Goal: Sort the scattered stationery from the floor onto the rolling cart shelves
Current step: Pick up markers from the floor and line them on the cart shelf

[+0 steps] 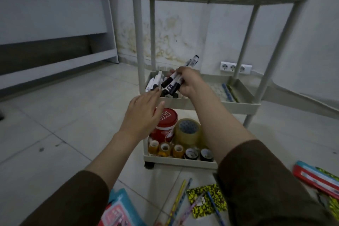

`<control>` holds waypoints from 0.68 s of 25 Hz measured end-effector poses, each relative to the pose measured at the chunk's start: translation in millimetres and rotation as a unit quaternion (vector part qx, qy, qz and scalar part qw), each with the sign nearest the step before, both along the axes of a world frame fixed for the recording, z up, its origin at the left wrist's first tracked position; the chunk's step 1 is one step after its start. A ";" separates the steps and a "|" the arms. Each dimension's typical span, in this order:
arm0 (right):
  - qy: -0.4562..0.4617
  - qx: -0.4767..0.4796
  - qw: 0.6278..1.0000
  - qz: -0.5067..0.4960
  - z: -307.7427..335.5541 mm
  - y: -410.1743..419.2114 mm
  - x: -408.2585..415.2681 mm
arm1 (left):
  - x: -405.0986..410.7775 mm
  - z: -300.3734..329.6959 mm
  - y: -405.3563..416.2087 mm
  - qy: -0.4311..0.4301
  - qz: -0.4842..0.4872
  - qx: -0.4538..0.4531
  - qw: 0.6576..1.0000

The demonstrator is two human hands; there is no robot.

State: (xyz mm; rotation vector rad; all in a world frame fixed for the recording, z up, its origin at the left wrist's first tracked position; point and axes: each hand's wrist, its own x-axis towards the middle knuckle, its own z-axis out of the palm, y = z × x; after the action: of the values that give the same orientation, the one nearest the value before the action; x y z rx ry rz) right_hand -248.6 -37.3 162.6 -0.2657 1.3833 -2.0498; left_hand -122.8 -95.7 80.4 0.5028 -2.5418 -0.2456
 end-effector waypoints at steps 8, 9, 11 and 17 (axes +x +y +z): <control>0.115 0.144 0.983 0.003 -27.0 -29.9 -19.1 | 0.3 -6.1 1.2 -0.019 -0.001 0.013 1.000; 0.126 0.138 0.982 0.010 -28.6 -30.2 -18.7 | 0.4 -6.2 1.3 -0.022 0.001 0.014 1.000; 0.129 0.140 0.982 0.010 -28.8 -29.3 -19.1 | 0.6 -5.2 2.2 -0.029 0.007 0.016 0.999; 0.222 0.197 0.955 -0.016 -25.9 -27.1 -15.1 | -4.3 1.4 10.5 -0.040 0.051 0.001 0.998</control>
State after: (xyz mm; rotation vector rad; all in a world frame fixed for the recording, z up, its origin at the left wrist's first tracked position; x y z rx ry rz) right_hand -263.7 -64.3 136.7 -0.5546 2.0428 -1.7475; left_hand -127.1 -85.2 81.8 0.6536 -2.5829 -0.1934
